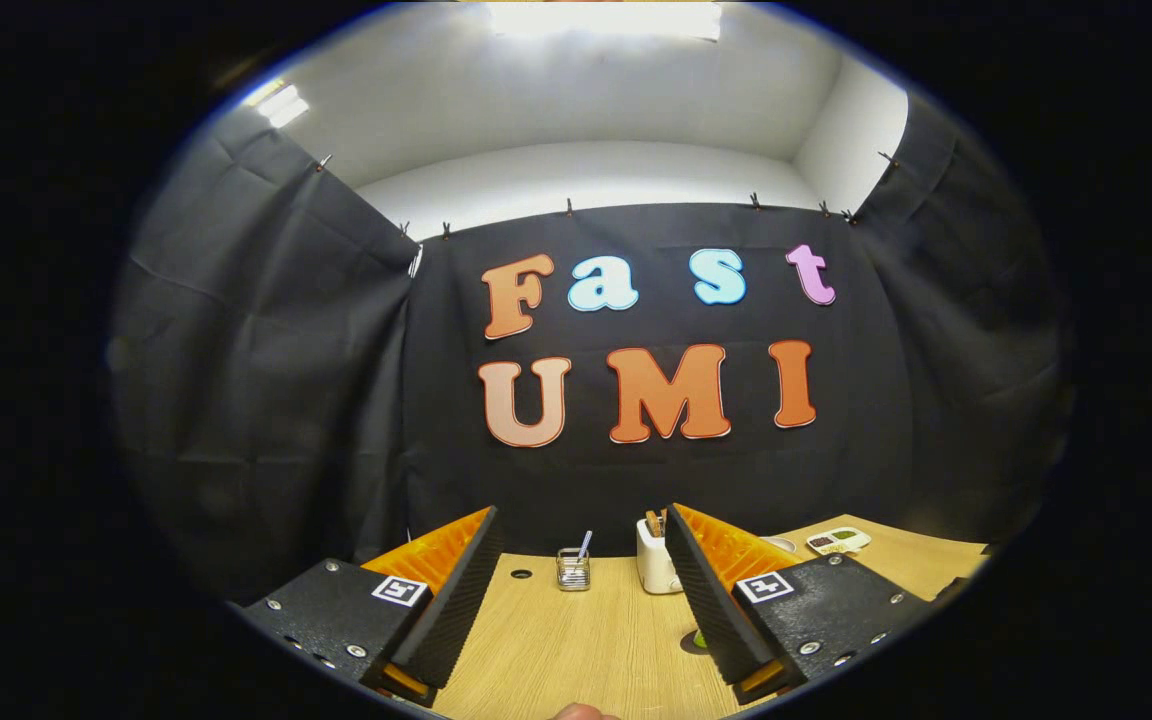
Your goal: Take the bottle from table, then pour the juice into the cup, finally place the bottle on the coaster
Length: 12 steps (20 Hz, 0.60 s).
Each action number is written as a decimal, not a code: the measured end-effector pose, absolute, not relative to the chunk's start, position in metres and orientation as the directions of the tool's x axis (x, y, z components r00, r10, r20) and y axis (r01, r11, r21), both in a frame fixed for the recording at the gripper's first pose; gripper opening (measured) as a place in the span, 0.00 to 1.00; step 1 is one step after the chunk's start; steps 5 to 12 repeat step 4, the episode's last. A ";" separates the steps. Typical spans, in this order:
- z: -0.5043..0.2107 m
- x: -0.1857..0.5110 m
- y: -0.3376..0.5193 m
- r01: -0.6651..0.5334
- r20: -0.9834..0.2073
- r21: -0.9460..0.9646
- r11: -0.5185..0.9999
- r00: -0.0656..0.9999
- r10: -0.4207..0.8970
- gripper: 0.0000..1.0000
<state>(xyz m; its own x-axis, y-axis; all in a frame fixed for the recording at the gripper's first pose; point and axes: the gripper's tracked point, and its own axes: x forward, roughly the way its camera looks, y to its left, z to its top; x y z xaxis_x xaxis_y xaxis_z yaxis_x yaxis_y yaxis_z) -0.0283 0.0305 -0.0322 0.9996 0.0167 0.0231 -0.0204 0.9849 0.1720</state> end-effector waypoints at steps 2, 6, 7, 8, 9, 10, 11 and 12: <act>-0.033 -0.027 0.031 -0.022 0.022 0.166 0.986 1.000 0.018 0.96; -0.033 -0.026 0.030 -0.022 0.018 0.162 0.987 1.000 0.019 0.96; -0.033 -0.026 0.030 -0.022 0.018 0.162 0.987 1.000 0.019 0.96; -0.033 -0.026 0.030 -0.022 0.018 0.162 0.987 1.000 0.019 0.96; -0.033 -0.026 0.030 -0.022 0.018 0.162 0.987 1.000 0.019 0.96; -0.033 -0.026 0.030 -0.022 0.018 0.162 0.987 1.000 0.019 0.96; -0.033 -0.026 0.030 -0.022 0.018 0.162 0.987 1.000 0.019 0.96; -0.033 -0.026 0.030 -0.022 0.018 0.162 0.987 1.000 0.019 0.96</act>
